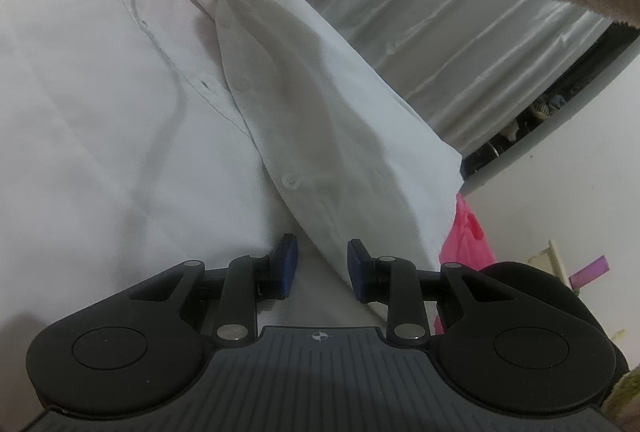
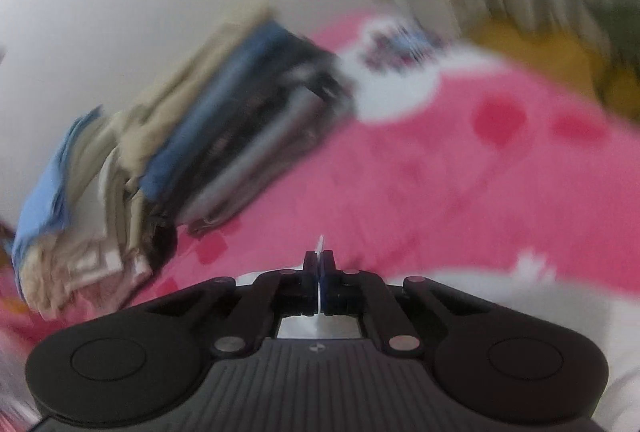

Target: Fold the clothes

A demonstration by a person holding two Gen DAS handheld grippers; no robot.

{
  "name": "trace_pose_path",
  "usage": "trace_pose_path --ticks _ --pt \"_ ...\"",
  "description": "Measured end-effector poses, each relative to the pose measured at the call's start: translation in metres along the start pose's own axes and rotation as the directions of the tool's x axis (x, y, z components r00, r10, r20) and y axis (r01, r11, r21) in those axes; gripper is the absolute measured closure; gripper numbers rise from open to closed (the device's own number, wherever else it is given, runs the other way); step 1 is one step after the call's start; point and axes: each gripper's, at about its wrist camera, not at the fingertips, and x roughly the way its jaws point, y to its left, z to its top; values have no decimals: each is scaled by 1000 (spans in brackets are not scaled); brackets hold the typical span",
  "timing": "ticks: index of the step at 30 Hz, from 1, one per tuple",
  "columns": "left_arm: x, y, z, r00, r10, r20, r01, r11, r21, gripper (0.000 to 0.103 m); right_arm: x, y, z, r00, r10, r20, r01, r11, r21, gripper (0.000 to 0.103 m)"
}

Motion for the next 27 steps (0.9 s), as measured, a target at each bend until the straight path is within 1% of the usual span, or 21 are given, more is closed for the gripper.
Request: trace_pose_path --ticks 1,4,6,7,8,9,10,11,12,13,14,15,16,17,19,20,21,24,25,26,27 --pt "0 0 0 1000 0 0 0 1000 0 75 -3 5 1 1000 9 4 -8 1000 -28 101" --pt "1 -1 0 1000 -1 0 1 1000 -1 75 -14 11 3 999 47 21 -46 997 -56 101" --pt "1 -1 0 1000 -2 0 2 1000 -2 75 -23 29 1 997 59 53 -49 983 -175 101" --pt "2 -1 0 1000 -2 0 2 1000 -2 75 -27 38 -2 996 67 65 -49 969 -243 101" --pt "2 -1 1 1000 -2 0 2 1000 -2 75 -31 51 -8 995 74 69 -47 941 -336 101" --pt "2 -1 1 1000 -3 0 3 1000 -3 75 -35 64 -16 994 85 70 -46 899 -435 101" --pt "2 -1 1 1000 -3 1 3 1000 -4 75 -38 80 -29 993 99 63 -47 826 -562 101" --pt "3 -1 1 1000 -3 1 3 1000 -4 75 -41 96 -49 993 107 56 -38 717 -696 102" --pt "3 -1 1 1000 -3 1 3 1000 -3 75 -43 111 -71 993 113 44 -30 585 -810 102" --pt "4 -2 1 1000 -3 1 3 1000 -2 75 -43 122 -98 994 110 21 -28 432 -902 102" --pt "4 -2 1 1000 -3 1 3 1000 -2 75 -42 130 -125 995 101 1 -26 269 -963 102" --pt "4 -2 1 1000 -3 2 3 1000 -2 75 -38 129 -150 996 85 -13 -23 117 -993 102" --pt "3 -2 1 1000 -3 3 3 1000 -2 75 -35 129 -176 998 66 -24 -22 -39 -999 102" --pt "3 -3 1 1000 -3 3 3 1000 -2 75 -32 128 -198 998 48 -32 -23 -169 -985 102" --pt "3 -3 1 1000 -5 4 5 1000 -3 75 -30 120 -217 999 26 -41 -33 -268 -963 102" --pt "3 -2 1 1000 -7 4 7 1000 -5 75 -29 115 -225 999 15 -46 -39 -311 -950 102" --pt "4 -2 1 1000 -9 4 9 1000 -7 75 -31 112 -228 998 6 -60 -54 -333 -941 102" --pt "5 0 1 1000 -17 4 17 1000 -11 75 -38 103 -227 993 -39 -108 -114 -359 -926 102" --pt "5 0 1 1000 -20 3 20 1000 -13 75 -41 99 -226 992 -51 -111 -122 -375 -919 102" --pt "5 1 2 1000 -22 3 22 1000 -15 75 -43 97 -225 992 -59 -113 -127 -372 -920 102" --pt "5 1 2 1000 -24 4 24 1000 -16 75 -47 96 -219 990 -66 -122 -137 -341 -930 101"
